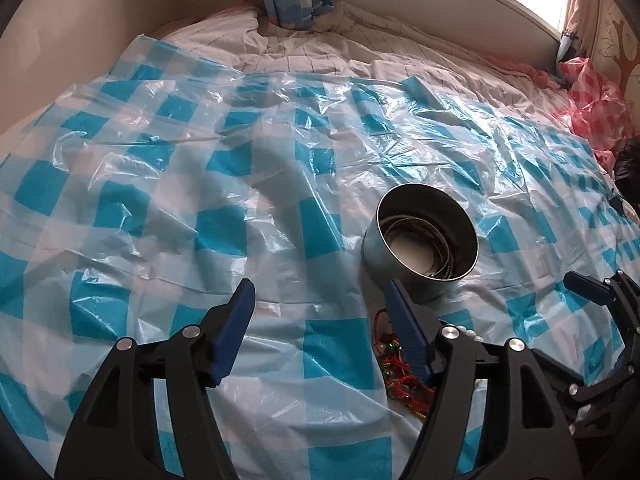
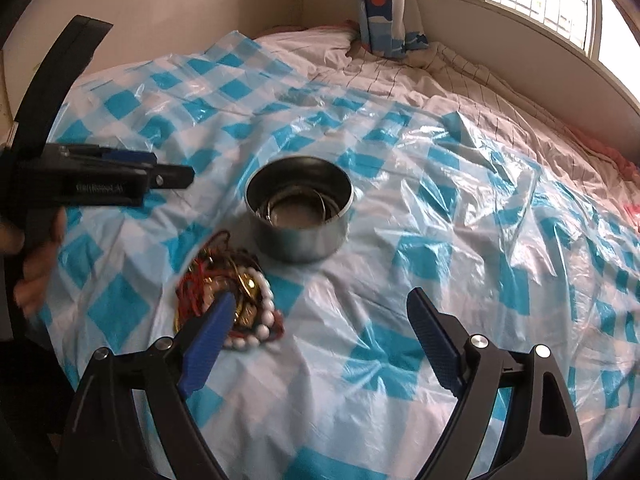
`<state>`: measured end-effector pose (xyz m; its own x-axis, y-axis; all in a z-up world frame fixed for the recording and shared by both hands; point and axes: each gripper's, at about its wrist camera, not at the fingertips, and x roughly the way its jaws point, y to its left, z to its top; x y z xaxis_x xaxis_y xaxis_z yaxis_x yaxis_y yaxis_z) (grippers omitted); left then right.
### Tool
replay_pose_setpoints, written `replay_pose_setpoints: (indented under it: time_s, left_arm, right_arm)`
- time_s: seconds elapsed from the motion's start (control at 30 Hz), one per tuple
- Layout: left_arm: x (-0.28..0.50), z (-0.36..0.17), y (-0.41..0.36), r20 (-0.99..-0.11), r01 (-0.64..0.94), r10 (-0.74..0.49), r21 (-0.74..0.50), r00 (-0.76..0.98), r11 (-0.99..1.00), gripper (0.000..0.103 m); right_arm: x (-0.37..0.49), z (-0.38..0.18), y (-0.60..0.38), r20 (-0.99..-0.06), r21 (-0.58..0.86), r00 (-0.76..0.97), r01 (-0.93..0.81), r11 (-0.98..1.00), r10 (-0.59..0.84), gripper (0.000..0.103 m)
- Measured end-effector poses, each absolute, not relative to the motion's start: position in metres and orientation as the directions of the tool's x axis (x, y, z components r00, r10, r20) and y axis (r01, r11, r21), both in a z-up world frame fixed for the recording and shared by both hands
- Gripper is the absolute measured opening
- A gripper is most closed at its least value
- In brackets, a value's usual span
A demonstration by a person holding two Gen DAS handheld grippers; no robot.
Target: Organize jewelry
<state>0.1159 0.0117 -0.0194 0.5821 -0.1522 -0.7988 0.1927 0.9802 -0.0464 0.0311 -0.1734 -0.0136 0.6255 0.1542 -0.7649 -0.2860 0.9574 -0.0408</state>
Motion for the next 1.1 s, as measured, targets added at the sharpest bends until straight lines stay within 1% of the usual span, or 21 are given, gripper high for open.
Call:
replay_pose_setpoints:
  time_s: [0.1, 0.23, 0.33, 0.37, 0.4, 0.43, 0.47, 0.53, 0.6, 0.73, 0.83, 0.93, 0.97, 1.03, 1.07, 1.1]
  left_arm:
    - [0.117, -0.025, 0.011, -0.808, 0.217, -0.178, -0.063, 0.562, 0.974, 0.064]
    - [0.117, -0.032, 0.004, -0.819, 0.237, -0.162, -0.032, 0.55, 0.971, 0.064]
    - [0.119, -0.035, 0.001, -0.827, 0.234, -0.161, -0.036, 0.539, 0.971, 0.064]
    - [0.119, -0.035, 0.001, -0.828, 0.238, -0.163, -0.037, 0.536, 0.97, 0.064]
    - [0.12, -0.035, 0.001, -0.83, 0.243, -0.165, -0.036, 0.533, 0.969, 0.064]
    - [0.12, -0.036, 0.0, -0.833, 0.255, -0.174, -0.041, 0.526, 0.966, 0.064]
    - [0.119, -0.037, -0.001, -0.838, 0.274, -0.187, -0.046, 0.513, 0.961, 0.064]
    - [0.117, -0.038, -0.004, -0.839, 0.31, -0.211, -0.054, 0.502, 0.949, 0.064]
    - [0.112, -0.038, -0.01, -0.837, 0.37, -0.253, -0.065, 0.486, 0.927, 0.064]
    - [0.094, -0.04, -0.028, -0.82, 0.487, -0.295, -0.023, 0.491, 0.873, 0.064]
    - [0.083, -0.042, -0.042, -0.804, 0.542, -0.31, 0.018, 0.507, 0.84, 0.064]
    - [0.079, -0.049, -0.053, -0.809, 0.557, -0.294, 0.049, 0.508, 0.829, 0.063]
    - [0.079, -0.051, -0.055, -0.812, 0.557, -0.291, 0.051, 0.506, 0.829, 0.062]
    - [0.08, -0.057, -0.058, -0.823, 0.562, -0.289, 0.044, 0.489, 0.826, 0.05]
    - [0.079, -0.059, -0.06, -0.828, 0.567, -0.292, 0.038, 0.478, 0.823, 0.047]
    - [0.079, -0.061, -0.061, -0.832, 0.572, -0.292, 0.036, 0.472, 0.819, 0.042]
  right_arm:
    - [0.033, -0.016, -0.181, -0.771, -0.029, 0.617, -0.279, 0.96, 0.156, 0.084]
    - [0.035, -0.016, -0.178, -0.773, -0.016, 0.61, -0.294, 0.956, 0.175, 0.084]
    - [0.035, -0.02, -0.171, -0.781, -0.013, 0.595, -0.321, 0.947, 0.191, 0.084]
    - [0.035, -0.023, -0.168, -0.783, -0.014, 0.591, -0.327, 0.945, 0.193, 0.082]
    - [0.035, -0.025, -0.165, -0.786, -0.012, 0.586, -0.336, 0.942, 0.199, 0.079]
    - [0.036, -0.027, -0.163, -0.79, -0.01, 0.579, -0.343, 0.939, 0.203, 0.071]
    - [0.037, -0.031, -0.16, -0.797, -0.008, 0.569, -0.347, 0.938, 0.204, 0.065]
    - [0.038, -0.034, -0.157, -0.805, -0.004, 0.556, -0.354, 0.935, 0.207, 0.059]
    - [0.04, -0.038, -0.157, -0.814, -0.009, 0.547, -0.353, 0.936, 0.198, 0.058]
    - [0.044, -0.035, -0.169, -0.816, -0.024, 0.557, -0.304, 0.952, 0.157, 0.058]
    - [0.049, -0.031, -0.19, -0.812, 0.019, 0.563, -0.236, 0.972, 0.153, 0.058]
    - [0.051, -0.027, -0.201, -0.806, 0.069, 0.565, -0.204, 0.977, 0.175, 0.058]
    - [0.051, -0.027, -0.201, -0.805, 0.067, 0.567, -0.204, 0.977, 0.174, 0.058]
    - [0.05, -0.026, -0.198, -0.805, 0.062, 0.567, -0.211, 0.975, 0.174, 0.058]
    - [0.05, -0.026, -0.197, -0.805, 0.06, 0.567, -0.217, 0.974, 0.176, 0.059]
    - [0.049, -0.026, -0.196, -0.804, 0.058, 0.567, -0.221, 0.974, 0.177, 0.059]
